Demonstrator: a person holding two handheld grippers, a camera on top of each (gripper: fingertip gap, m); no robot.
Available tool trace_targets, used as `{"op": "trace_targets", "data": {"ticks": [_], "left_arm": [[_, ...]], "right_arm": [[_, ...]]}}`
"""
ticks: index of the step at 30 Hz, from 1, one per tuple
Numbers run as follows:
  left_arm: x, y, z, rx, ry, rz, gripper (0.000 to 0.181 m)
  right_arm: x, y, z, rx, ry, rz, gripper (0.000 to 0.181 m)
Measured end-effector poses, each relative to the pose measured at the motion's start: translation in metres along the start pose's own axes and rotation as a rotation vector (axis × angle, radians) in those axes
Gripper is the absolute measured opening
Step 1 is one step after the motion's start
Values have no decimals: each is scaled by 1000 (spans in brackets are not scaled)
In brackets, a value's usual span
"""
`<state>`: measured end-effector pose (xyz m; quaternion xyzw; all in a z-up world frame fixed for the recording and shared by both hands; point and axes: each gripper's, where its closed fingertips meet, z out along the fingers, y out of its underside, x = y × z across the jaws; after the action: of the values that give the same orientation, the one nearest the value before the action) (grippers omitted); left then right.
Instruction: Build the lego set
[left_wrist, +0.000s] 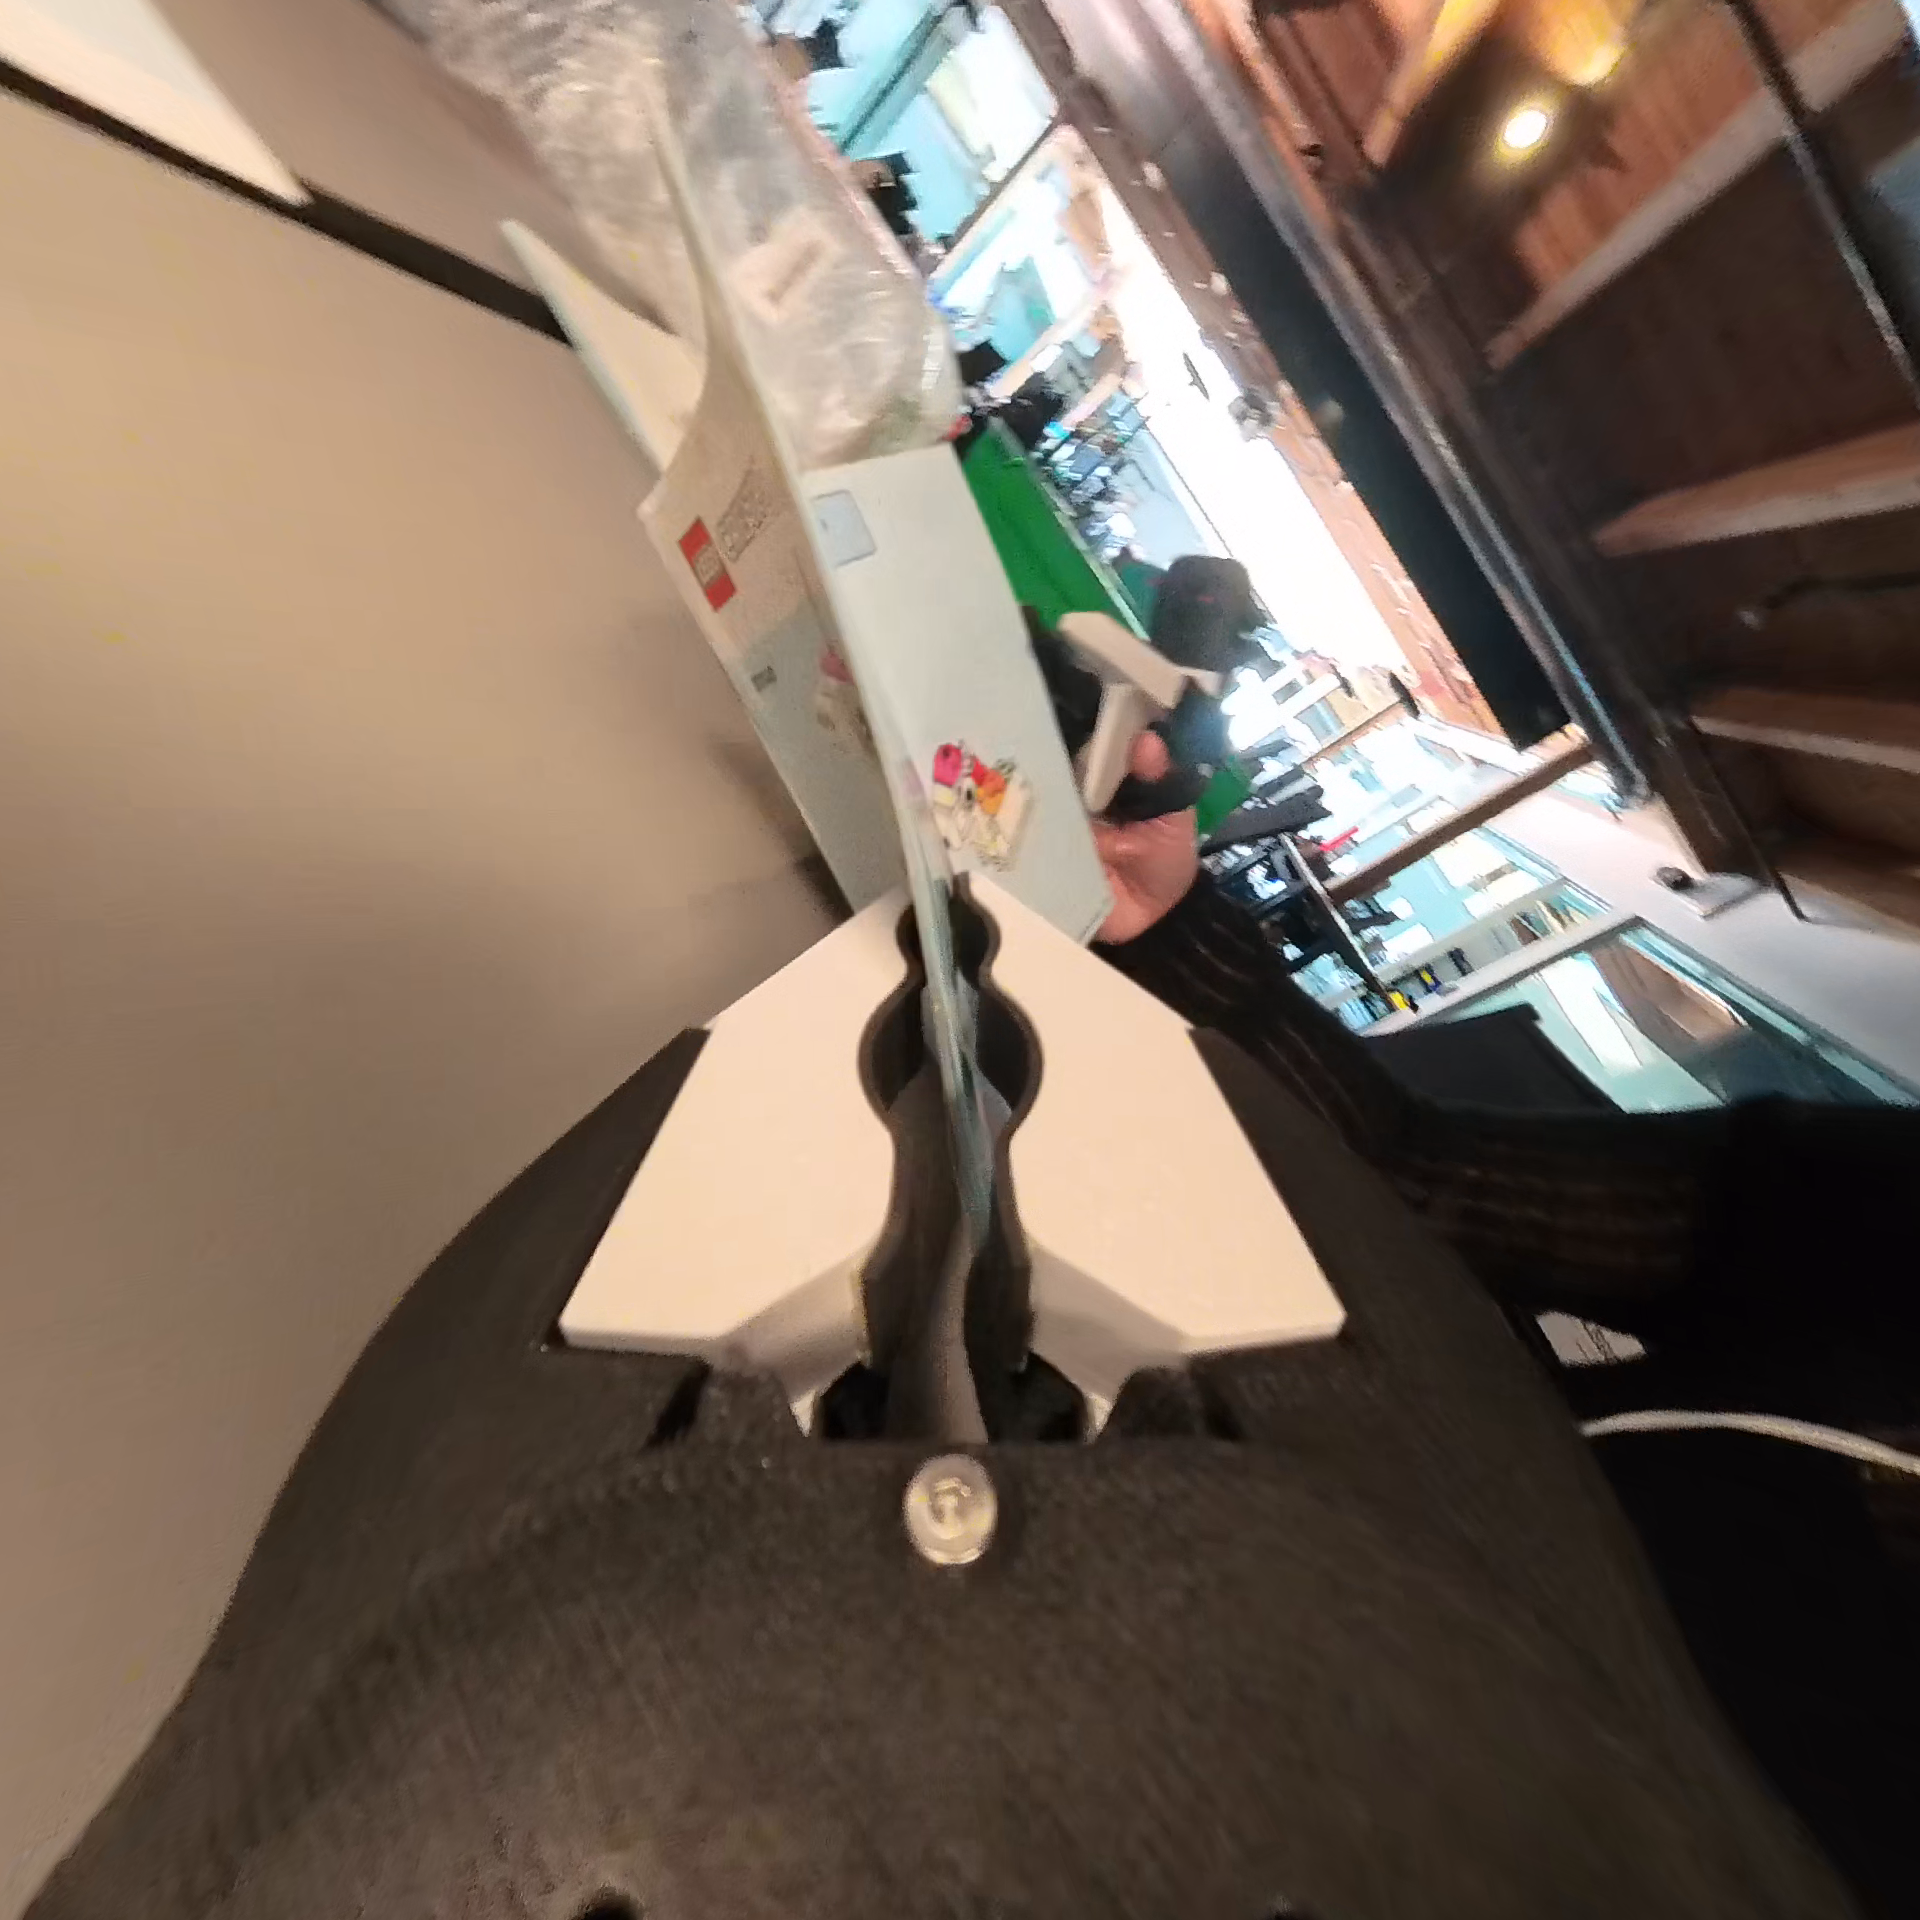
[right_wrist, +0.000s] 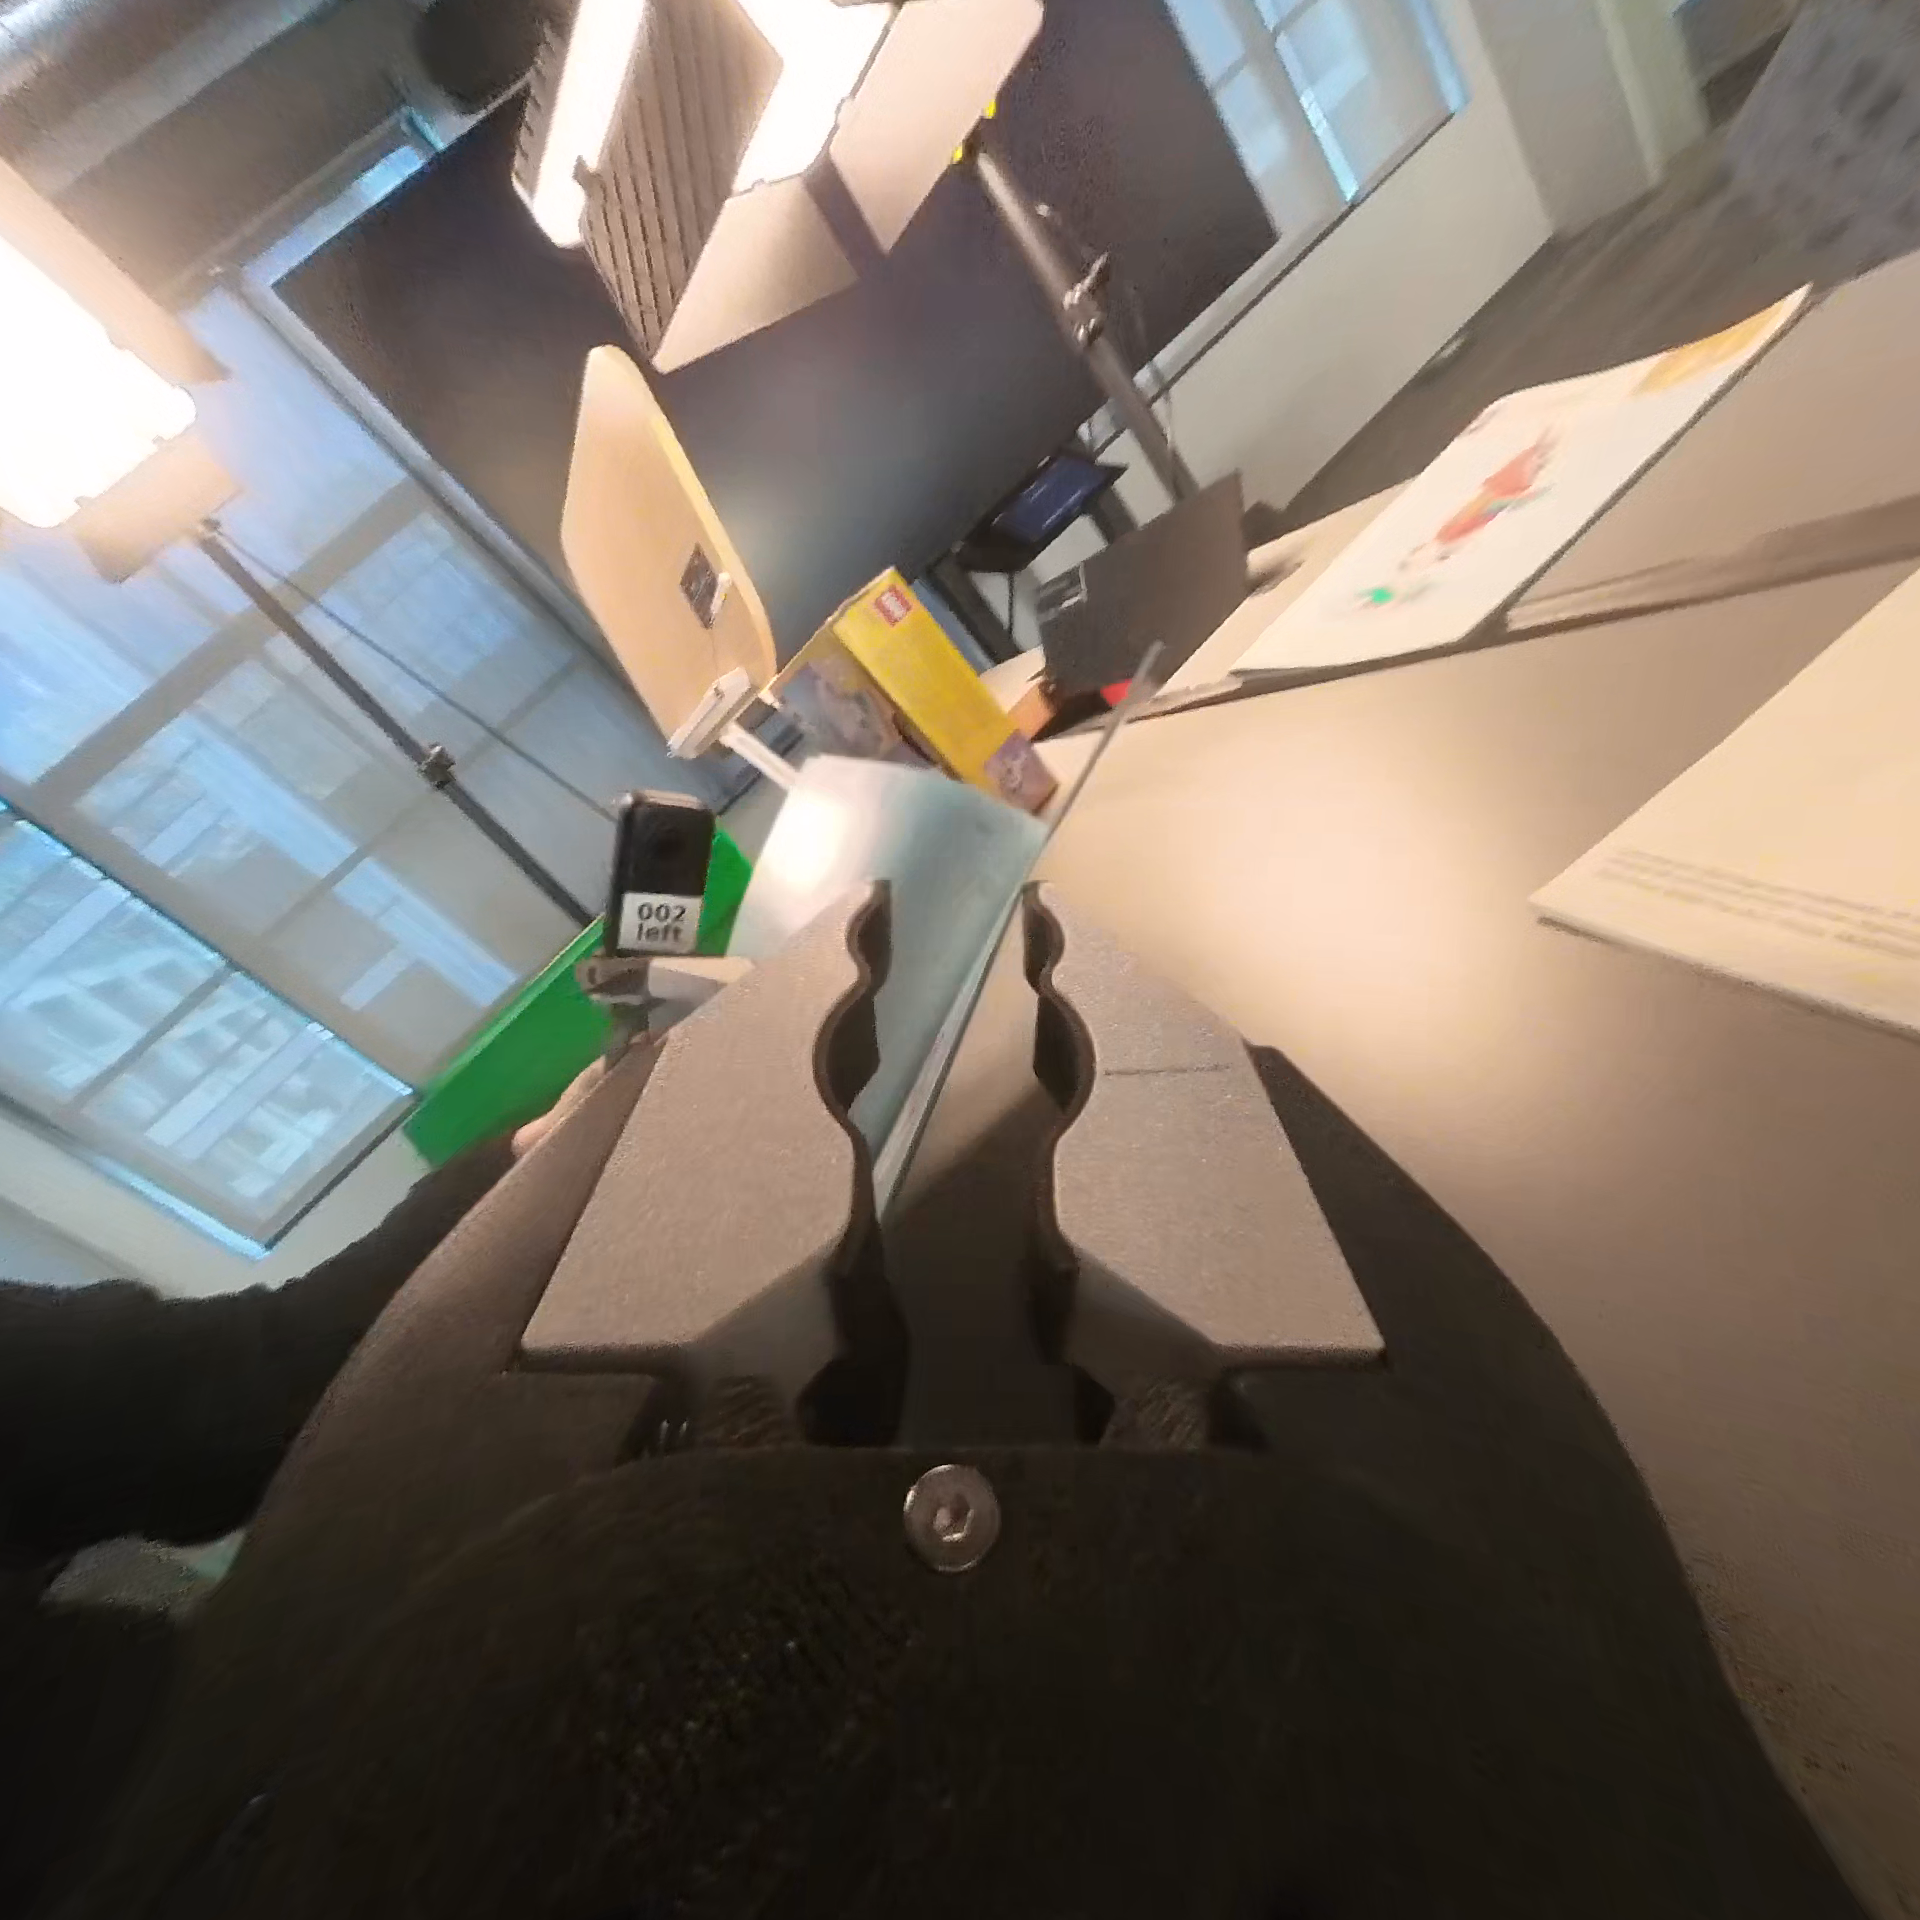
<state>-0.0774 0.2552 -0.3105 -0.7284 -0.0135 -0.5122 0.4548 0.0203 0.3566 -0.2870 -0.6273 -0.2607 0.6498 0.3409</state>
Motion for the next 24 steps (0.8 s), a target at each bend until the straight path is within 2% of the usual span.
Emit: {"op": "trace_targets", "data": {"ticks": [4,7,10,12,15,18,24], "left_arm": [[-17,3,-1,-12,-99,-90,1],[-21,3,-2,-15,-88,-160,2],[-19,-3,-4,24,-46,-207,20],[-20,-10,-9,84,-56,-195,33],[-22,-25,-24,238,-151,-98,53],[-17,-27,-35,322,-197,-39,67],[5,-32,-61,508,-180,32,82]], "right_arm": [[-3,-23,-11,164,1,-86,31],[-5,-35,-19,246,18,-164,31],[-10,-37,-21,266,42,-263,30],[-13,-37,-21,273,58,-325,29],[-15,-37,-22,282,86,-400,28],[-18,-36,-21,277,114,-479,25],[-21,-39,-25,306,227,-665,21]]}}
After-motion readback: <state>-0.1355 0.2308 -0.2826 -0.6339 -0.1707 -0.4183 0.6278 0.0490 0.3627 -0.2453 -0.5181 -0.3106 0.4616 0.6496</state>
